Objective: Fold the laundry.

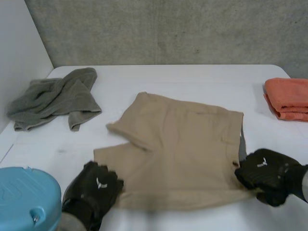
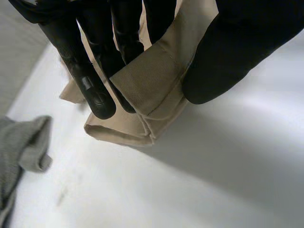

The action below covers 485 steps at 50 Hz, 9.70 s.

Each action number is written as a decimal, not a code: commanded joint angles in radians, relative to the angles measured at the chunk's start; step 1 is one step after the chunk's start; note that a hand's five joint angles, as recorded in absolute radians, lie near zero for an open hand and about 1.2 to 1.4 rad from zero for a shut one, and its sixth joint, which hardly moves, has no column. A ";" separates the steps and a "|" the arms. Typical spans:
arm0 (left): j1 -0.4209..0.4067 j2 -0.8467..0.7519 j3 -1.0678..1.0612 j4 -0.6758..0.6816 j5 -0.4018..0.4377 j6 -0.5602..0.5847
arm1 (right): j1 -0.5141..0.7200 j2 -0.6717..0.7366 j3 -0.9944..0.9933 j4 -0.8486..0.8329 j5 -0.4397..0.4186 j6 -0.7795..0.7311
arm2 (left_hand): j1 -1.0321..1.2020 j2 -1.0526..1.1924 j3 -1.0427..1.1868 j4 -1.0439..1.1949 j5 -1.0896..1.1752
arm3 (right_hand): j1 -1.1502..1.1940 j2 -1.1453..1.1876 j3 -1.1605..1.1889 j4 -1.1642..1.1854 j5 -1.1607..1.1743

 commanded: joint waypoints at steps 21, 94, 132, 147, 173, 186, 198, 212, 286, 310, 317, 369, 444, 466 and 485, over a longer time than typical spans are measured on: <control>0.250 -0.605 0.630 0.569 0.132 0.077 | 0.168 0.408 -0.484 -0.367 0.154 0.484 | 0.258 0.202 0.211 0.198 0.232 | 0.443 0.217 0.213 0.204 0.233; 0.322 -0.277 0.145 0.643 0.315 -0.393 | 0.193 0.528 -0.253 -0.842 0.300 0.728 | -0.964 -1.020 -1.011 -1.023 -0.989 | -0.112 -0.339 -0.342 -0.352 -0.322; 0.336 -0.214 0.141 0.644 0.309 -0.394 | 0.559 0.480 -0.463 -0.844 0.152 0.197 | -0.964 -1.020 -1.011 -1.023 -0.989 | 0.443 0.217 0.213 0.204 0.233; 0.321 -0.337 0.384 0.640 0.309 -0.383 | 0.511 0.447 -0.498 -0.790 0.134 0.755 | -0.960 -1.016 -1.007 -1.020 -0.986 | -0.779 -1.005 -1.009 -1.018 -0.989; 0.207 -0.905 0.940 0.204 0.324 -0.341 | 0.394 0.799 -0.845 -0.465 0.315 0.747 | -0.872 -0.928 -0.919 -0.932 -0.898 | -0.779 -1.005 -1.009 -1.018 -0.989; 0.219 -0.672 0.873 0.153 0.335 -0.258 | 0.391 0.628 -0.749 -0.495 0.389 0.639 | -0.957 -1.013 -1.004 -1.016 -0.982 | -0.779 -1.005 -1.009 -1.018 -0.989; 0.233 -0.339 0.719 0.155 0.559 -0.317 | 0.425 0.281 -0.308 -0.821 0.409 0.709 | -0.946 -1.001 -0.992 -1.005 -0.971 | -0.779 -1.005 -1.009 -1.018 -0.989; 0.301 -0.204 0.610 0.032 0.798 -0.364 | 0.517 0.347 -0.020 -1.095 0.390 0.749 | -0.948 -1.004 -0.995 -1.008 -0.974 | -0.779 -1.005 -1.009 -1.018 -0.989; 0.301 -0.202 0.596 0.038 0.793 -0.387 | 0.007 0.657 -0.780 -1.112 -0.096 0.680 | -0.951 -1.007 -0.998 -1.011 -0.977 | 0.443 0.217 0.213 0.204 0.233; 0.296 -0.208 0.589 0.038 0.790 -0.387 | -0.272 1.075 -1.394 -1.137 -0.306 1.010 | -0.951 -1.007 -0.998 -1.011 -0.977 | 0.443 0.217 0.213 0.204 0.233; 0.296 -0.216 0.579 0.041 0.790 -0.387 | -0.385 1.140 -1.312 -1.137 -0.391 0.998 | -0.951 -1.007 -0.998 -1.011 -0.977 | 0.443 0.217 0.213 0.204 0.233; 0.535 -0.184 0.532 0.228 0.546 -0.405 | 0.173 0.195 -0.330 -0.908 0.206 0.791 | -0.960 -1.016 -1.007 -1.020 -0.986 | -0.779 -1.005 -1.009 -1.018 -0.989; 0.498 -0.523 0.650 0.609 0.462 -0.239 | 0.294 0.266 -0.003 -1.065 0.283 0.628 | 0.258 0.202 0.211 0.198 0.232 | -0.779 -1.005 -1.009 -1.018 -0.989; 0.218 -0.409 0.498 0.497 0.503 -0.519 | 0.287 0.241 -0.032 -1.063 0.333 0.639 | -0.934 -0.989 -0.981 -0.993 -0.959 | -0.779 -1.005 -1.009 -1.018 -0.989; 0.336 -0.260 0.222 0.353 0.358 -0.378 | 0.277 0.210 -0.201 -0.510 0.307 0.627 | -0.564 -0.620 -0.611 -0.623 -0.589 | -0.779 -1.005 -1.009 -1.018 -0.989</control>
